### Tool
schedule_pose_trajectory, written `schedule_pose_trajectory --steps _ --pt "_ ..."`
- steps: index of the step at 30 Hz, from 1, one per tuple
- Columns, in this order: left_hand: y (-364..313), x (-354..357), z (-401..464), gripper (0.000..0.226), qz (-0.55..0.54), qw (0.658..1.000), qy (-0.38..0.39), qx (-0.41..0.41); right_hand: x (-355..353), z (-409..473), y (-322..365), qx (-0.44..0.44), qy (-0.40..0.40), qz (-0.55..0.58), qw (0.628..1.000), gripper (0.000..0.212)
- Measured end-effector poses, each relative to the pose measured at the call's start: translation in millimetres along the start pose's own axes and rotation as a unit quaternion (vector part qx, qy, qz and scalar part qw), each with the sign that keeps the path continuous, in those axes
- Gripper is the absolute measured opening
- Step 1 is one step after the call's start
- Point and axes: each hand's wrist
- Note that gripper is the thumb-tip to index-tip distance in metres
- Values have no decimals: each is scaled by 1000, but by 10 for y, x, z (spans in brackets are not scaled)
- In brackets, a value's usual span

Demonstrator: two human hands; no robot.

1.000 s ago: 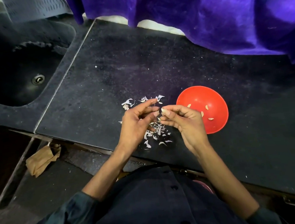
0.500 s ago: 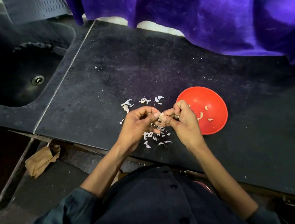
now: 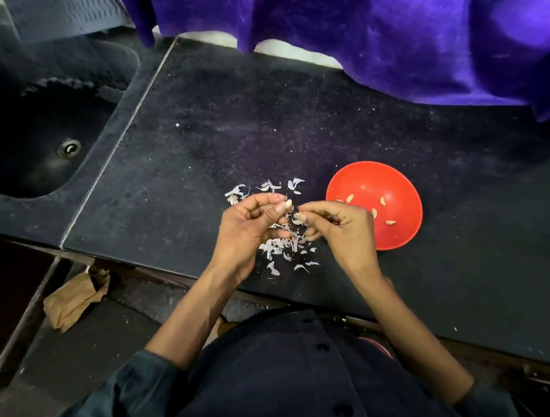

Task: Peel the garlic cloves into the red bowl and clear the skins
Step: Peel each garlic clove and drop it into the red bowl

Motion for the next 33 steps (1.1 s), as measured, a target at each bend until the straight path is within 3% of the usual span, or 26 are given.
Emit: schedule_pose_trajectory --steps 5,11,17,22,33 --pt "23 -33 2 14 17 1000 -5 1 -11 25 -10 -17 15 -41 999 31" --pt "41 -51 10 12 26 1000 -1 10 -20 39 -6 -42 -15 -82 996 9" --pt "60 -69 18 12 22 1000 -6 7 1 51 -25 -35 17 -68 997 25" --pt "75 -81 22 13 35 999 -5 11 21 59 -2 -38 11 -87 995 19" --pt "150 -66 11 12 112 993 -2 21 118 45 27 -28 56 9 998 23"
Point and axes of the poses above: each hand's wrist, its own z-axis towards the middle knuckle, its own x-axis out of the palm, y = z × x, and after that the axes turned 5 degrees about y, right-handed
